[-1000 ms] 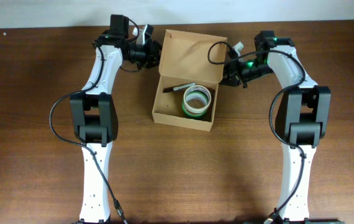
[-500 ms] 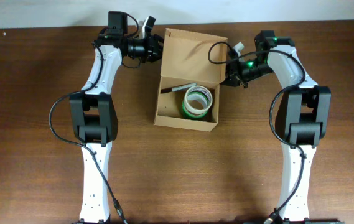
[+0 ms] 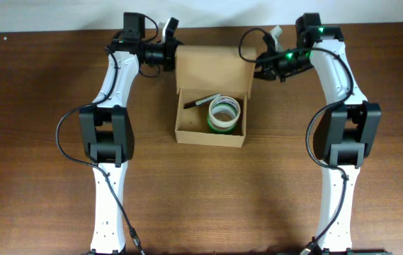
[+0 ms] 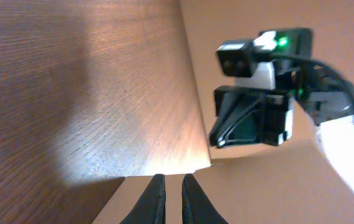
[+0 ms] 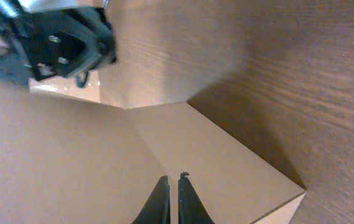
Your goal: Pack container
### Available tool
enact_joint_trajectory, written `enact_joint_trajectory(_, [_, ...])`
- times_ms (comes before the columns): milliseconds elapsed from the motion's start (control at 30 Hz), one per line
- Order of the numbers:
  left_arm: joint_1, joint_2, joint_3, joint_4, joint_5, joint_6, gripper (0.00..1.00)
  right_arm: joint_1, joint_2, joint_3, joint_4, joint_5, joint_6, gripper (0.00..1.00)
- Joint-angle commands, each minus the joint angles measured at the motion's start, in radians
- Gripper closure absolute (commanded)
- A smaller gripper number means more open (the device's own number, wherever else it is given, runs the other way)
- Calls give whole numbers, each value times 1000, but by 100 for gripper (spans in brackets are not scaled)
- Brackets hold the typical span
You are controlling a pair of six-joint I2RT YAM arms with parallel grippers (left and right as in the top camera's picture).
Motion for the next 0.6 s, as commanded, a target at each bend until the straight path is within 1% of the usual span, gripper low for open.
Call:
enact_joint_trajectory(0, [-2, 13, 26, 2, 29, 8, 91, 6, -53, 69, -30, 25, -12, 95])
enact_joint_trajectory(100, [-3, 13, 25, 2, 29, 8, 91, 6, -53, 90, -64, 66, -16, 95])
enact_joint_trajectory(267, [-3, 13, 26, -1, 40, 8, 91, 6, -53, 91, -89, 73, -24, 95])
enact_joint_trajectory(333, [-3, 13, 25, -1, 72, 8, 92, 6, -53, 92, -99, 82, -24, 95])
enact_joint_trajectory(433, [-5, 13, 25, -1, 149, 8, 98, 6, -53, 99, -129, 100, -35, 95])
enact_joint_trajectory(567, [-10, 13, 25, -16, 198, 8, 98, 6, -63, 99, -147, 117, -39, 95])
